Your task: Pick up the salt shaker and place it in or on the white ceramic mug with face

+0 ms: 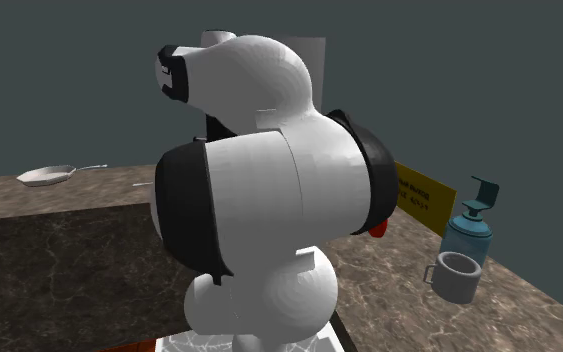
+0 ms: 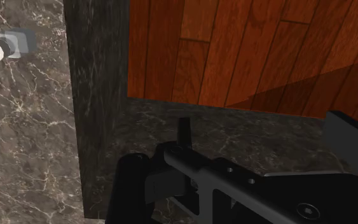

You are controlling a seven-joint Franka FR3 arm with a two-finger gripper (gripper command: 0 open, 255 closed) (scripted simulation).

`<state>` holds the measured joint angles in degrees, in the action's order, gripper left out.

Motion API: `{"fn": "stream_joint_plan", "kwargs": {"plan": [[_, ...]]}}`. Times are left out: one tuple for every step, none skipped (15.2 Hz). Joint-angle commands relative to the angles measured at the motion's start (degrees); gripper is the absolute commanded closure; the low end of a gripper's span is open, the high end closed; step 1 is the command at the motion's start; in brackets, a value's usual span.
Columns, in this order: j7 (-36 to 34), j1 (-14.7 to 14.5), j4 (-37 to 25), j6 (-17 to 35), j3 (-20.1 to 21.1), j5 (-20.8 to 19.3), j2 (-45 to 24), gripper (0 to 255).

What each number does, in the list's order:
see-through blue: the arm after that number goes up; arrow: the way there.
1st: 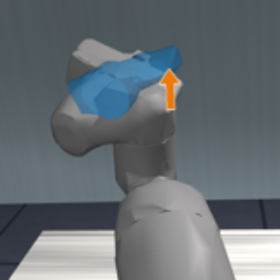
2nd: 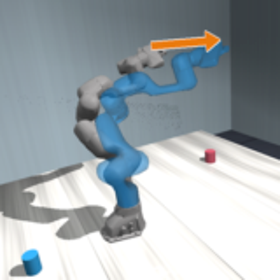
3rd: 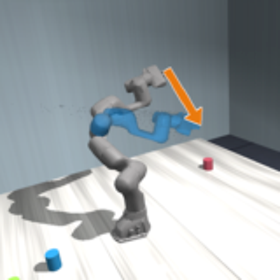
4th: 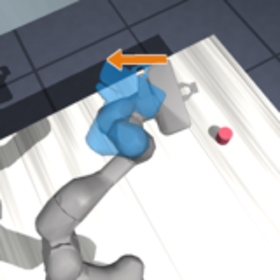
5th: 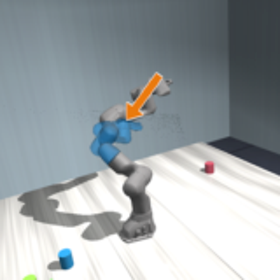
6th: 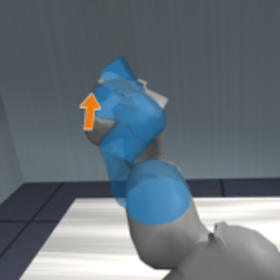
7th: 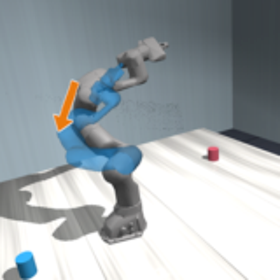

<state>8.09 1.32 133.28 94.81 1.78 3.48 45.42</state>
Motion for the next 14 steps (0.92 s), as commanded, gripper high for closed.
{"fn": "stream_joint_plan", "kwargs": {"plan": [[0.0, 0.0, 0.0, 0.0, 0.0, 0.0, 0.0, 0], [0.7, 0.5, 1.2, 1.2, -0.7, -0.7, 0.0, 0], [1.4, 1.0, 2.4, 2.3, -1.4, -1.4, -0.1, 0], [2.0, 1.5, 3.6, 3.5, -2.2, -2.0, -0.2, 0], [2.7, 2.0, 4.6, 4.7, -2.9, -2.7, -0.4, 0], [3.4, 2.5, 5.7, 6.0, -3.7, -3.4, -0.7, 0], [4.0, 3.1, 6.6, 7.2, -4.4, -4.2, -1.0, 0], [4.7, 3.6, 7.6, 8.5, -5.2, -4.9, -1.4, 0], [5.3, 4.2, 8.4, 9.8, -6.0, -5.6, -1.8, 0], [6.0, 4.8, 9.2, 11.2, -6.8, -6.3, -2.3, 0], [6.6, 5.3, 10.0, 12.5, -7.6, -7.0, -2.9, 0], [7.2, 5.9, 10.7, 13.9, -8.4, -7.7, -3.6, 0], [7.9, 6.5, 11.3, 15.3, -9.3, -8.4, -4.3, 0], [8.5, 7.1, 11.9, 16.7, -10.1, -9.1, -5.1, 0]]}}
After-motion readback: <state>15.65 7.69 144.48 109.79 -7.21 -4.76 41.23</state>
